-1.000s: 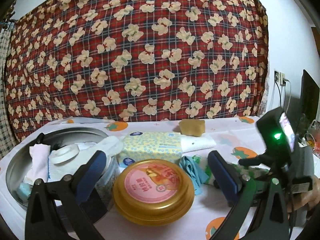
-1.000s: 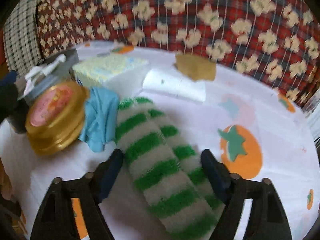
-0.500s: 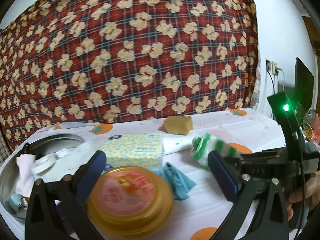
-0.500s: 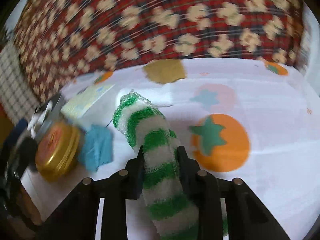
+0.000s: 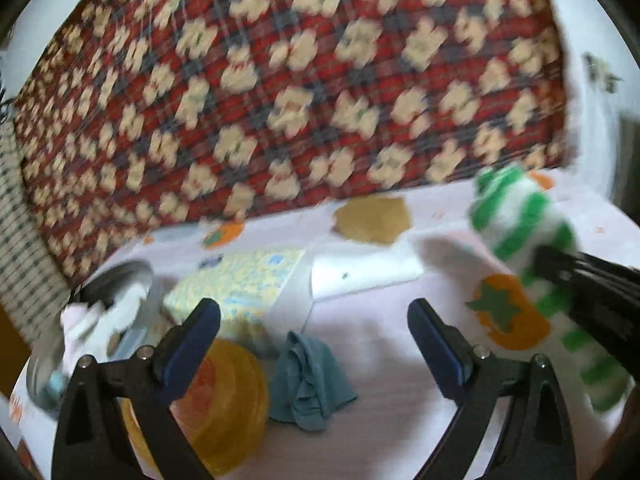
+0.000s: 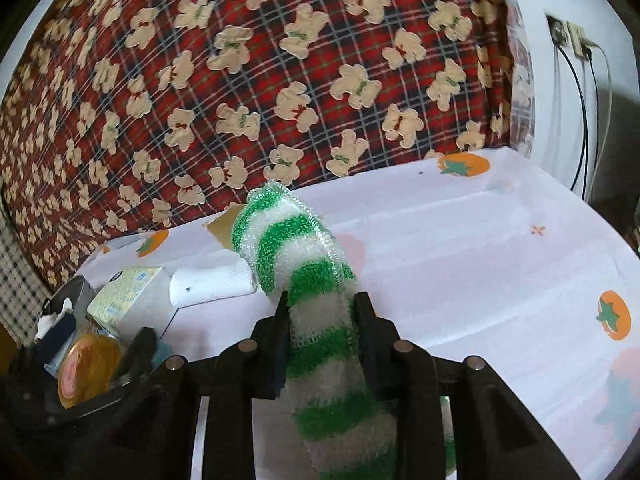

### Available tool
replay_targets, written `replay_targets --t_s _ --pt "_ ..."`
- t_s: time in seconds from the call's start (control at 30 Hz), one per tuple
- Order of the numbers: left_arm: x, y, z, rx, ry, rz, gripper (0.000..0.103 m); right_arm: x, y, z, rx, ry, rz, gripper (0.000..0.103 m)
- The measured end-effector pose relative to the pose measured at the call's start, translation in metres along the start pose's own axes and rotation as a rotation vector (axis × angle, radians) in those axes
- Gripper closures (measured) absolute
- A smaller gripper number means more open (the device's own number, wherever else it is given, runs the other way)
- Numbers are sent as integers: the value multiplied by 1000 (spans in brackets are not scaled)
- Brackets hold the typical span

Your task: Organize soft objects

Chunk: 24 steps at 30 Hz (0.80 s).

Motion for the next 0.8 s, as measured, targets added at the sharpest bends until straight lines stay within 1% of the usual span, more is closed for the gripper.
replay_targets --t_s 0.07,0.13,0.23,0.27,0.37,0.47,0.5,0.6,0.63,0.67,0.7,0.73,0.8 --pt "10 6 4 -19 -63 -18 7 1 1 0 12 -5 -3 71" --pt "18 13 8 -11 -105 -34 7 -2 1 0 9 4 -1 71" --pt "29 20 12 -11 -154 -35 7 -3 1 -1 -1 21 8 71" --pt "35 20 15 -11 -183 -40 7 -3 1 -1 -2 22 10 71" --pt "46 20 22 -42 -255 -60 8 -2 1 0 0 18 10 71" --pt "55 17 30 -82 -318 -57 10 -2 2 0 -1 15 12 71" --pt "59 20 34 -78 -346 -47 10 -2 2 0 -1 15 13 71" --pt "59 23 33 -83 -346 -42 11 -1 3 0 3 16 17 71" --pt "59 26 34 -79 -348 -29 15 -1 4 0 6 17 19 71" --pt "59 28 33 -80 -346 -15 26 -1 4 0 10 17 19 71" --pt "58 31 32 -94 -344 11 32 -2 5 -1 13 19 20 71" --pt "59 34 31 -102 -344 42 42 -2 6 -1 18 22 21 71" --pt "57 37 30 -127 -347 56 43 -3 7 -2 21 28 26 71"
Point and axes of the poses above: each gripper's, at about its wrist camera, not at the fingertips, and x roughly the way its jaws point, y to its right, z to its underside, the point moved 4 cm from there along x, roughly the way its jaws point, and after that the axes turned 13 degrees about y, right-handed, at the moved point
